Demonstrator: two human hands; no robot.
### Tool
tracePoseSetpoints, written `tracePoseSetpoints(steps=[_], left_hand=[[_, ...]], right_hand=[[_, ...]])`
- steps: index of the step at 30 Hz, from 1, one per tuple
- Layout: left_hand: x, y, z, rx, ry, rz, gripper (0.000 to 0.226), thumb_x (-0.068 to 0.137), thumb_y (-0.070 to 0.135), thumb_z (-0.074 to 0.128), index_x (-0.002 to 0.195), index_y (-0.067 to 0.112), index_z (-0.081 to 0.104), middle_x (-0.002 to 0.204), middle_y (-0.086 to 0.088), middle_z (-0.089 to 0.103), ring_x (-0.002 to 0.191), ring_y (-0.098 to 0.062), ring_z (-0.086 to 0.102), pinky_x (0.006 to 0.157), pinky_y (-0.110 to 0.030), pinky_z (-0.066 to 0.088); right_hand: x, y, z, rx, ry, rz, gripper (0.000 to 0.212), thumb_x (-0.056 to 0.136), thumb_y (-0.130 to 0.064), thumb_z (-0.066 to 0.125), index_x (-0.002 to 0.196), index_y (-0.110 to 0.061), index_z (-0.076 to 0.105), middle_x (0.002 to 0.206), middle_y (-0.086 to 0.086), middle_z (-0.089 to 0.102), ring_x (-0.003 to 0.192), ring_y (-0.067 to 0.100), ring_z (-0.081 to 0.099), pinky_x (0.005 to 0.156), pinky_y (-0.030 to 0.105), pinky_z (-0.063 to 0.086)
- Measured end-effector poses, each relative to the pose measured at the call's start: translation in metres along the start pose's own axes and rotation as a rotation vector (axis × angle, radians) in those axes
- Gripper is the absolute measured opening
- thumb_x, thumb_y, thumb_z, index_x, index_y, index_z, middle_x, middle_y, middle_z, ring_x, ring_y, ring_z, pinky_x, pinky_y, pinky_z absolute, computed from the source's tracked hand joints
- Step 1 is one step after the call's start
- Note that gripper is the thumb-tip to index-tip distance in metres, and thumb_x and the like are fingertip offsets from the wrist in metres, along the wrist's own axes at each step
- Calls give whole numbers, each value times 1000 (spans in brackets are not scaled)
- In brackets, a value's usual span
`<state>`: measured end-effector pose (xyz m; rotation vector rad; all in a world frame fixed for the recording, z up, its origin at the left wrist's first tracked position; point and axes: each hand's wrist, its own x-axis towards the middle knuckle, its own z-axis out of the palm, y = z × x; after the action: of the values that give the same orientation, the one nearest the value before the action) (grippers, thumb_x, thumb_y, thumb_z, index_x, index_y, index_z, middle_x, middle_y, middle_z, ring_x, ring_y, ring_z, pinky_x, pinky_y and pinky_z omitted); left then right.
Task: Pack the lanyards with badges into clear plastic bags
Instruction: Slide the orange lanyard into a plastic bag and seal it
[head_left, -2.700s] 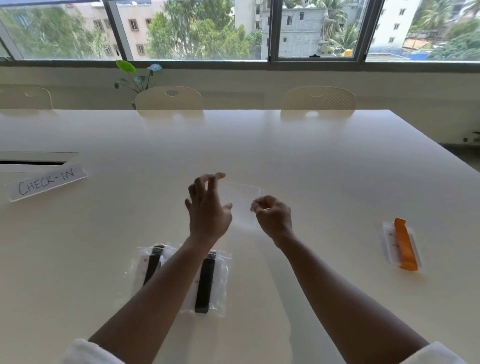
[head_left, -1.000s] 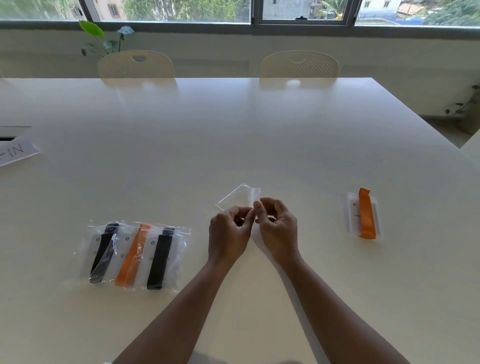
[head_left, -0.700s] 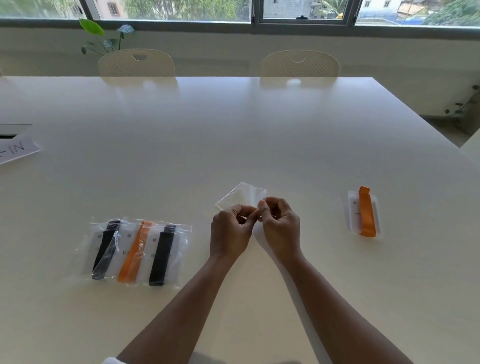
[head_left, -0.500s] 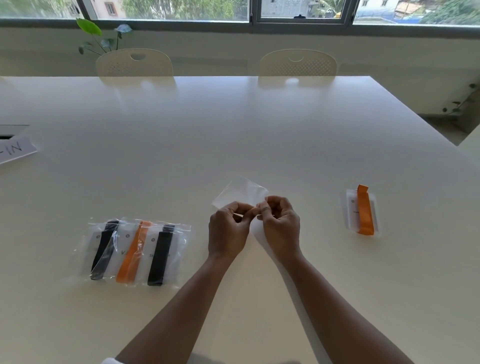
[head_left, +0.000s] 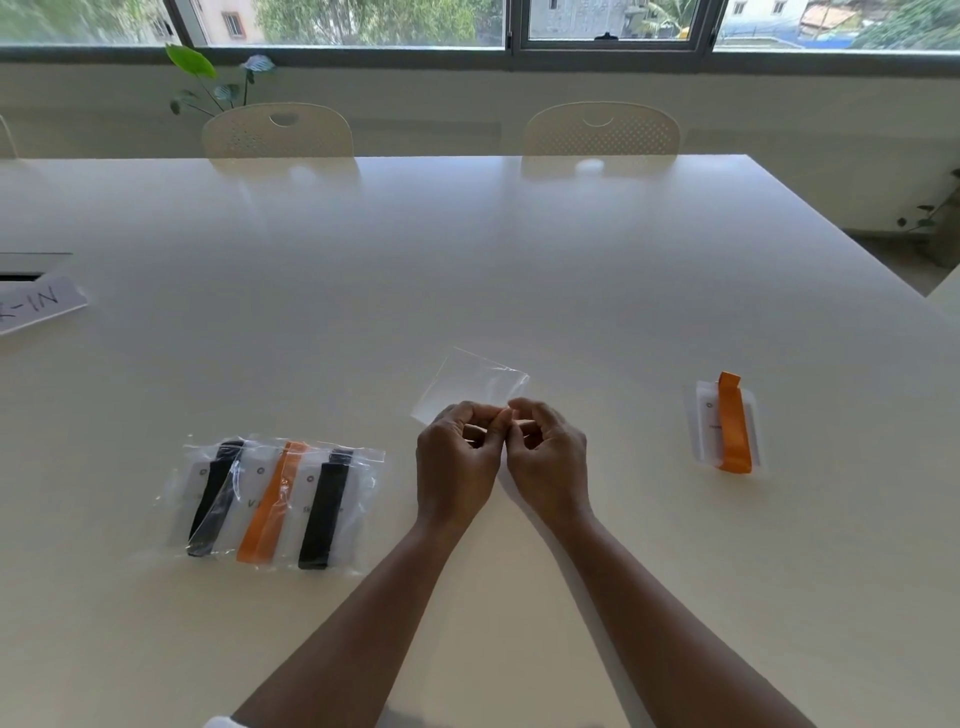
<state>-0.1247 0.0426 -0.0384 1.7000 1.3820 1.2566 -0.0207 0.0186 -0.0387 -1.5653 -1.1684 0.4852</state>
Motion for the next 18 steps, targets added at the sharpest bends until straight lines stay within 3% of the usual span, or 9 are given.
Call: tracePoseSetpoints(steps=[4,8,11,13,18], left_hand=[[-1,0,0,28,18,-4,11,87,36,73,87,26,73,81,10,72,65,-1,67,61,-27,57],[0,1,1,46,18,-31,10,87,35,72,87,25,72,78,10,71,65,-1,67,62,-28,58],[0,1,1,51,-13,-28,10,89,34,71,93,25,74,80,12,73,68,0,69,65,-26,59],[0,1,2,52,-33,-20,13,89,34,70,96,24,76,83,11,74,70,1,69,65,-25,59],[-1,2,1,47,-57,-13,15,87,30,73,100,22,76,84,10,75,69,2,69,62,-18,57]], right_hand=[[-1,-2,-1,-45,1,-4,28,87,-9,61,111,-18,69,97,-2,71,76,8,67,73,16,54],[-1,-5,-4,-8,16,26,21,81,0,58,89,-18,66,78,-3,69,63,7,62,59,15,48],[0,-6,-7,56,3,90,13,84,-2,61,84,-15,61,68,-3,65,60,6,61,52,12,45],[2,-6,-9,113,9,125,5,88,-9,64,87,-12,60,69,-5,64,61,-1,61,52,9,44],[3,-7,-11,205,34,158,20,86,-18,72,95,-10,56,78,-1,66,63,-8,63,54,5,44]])
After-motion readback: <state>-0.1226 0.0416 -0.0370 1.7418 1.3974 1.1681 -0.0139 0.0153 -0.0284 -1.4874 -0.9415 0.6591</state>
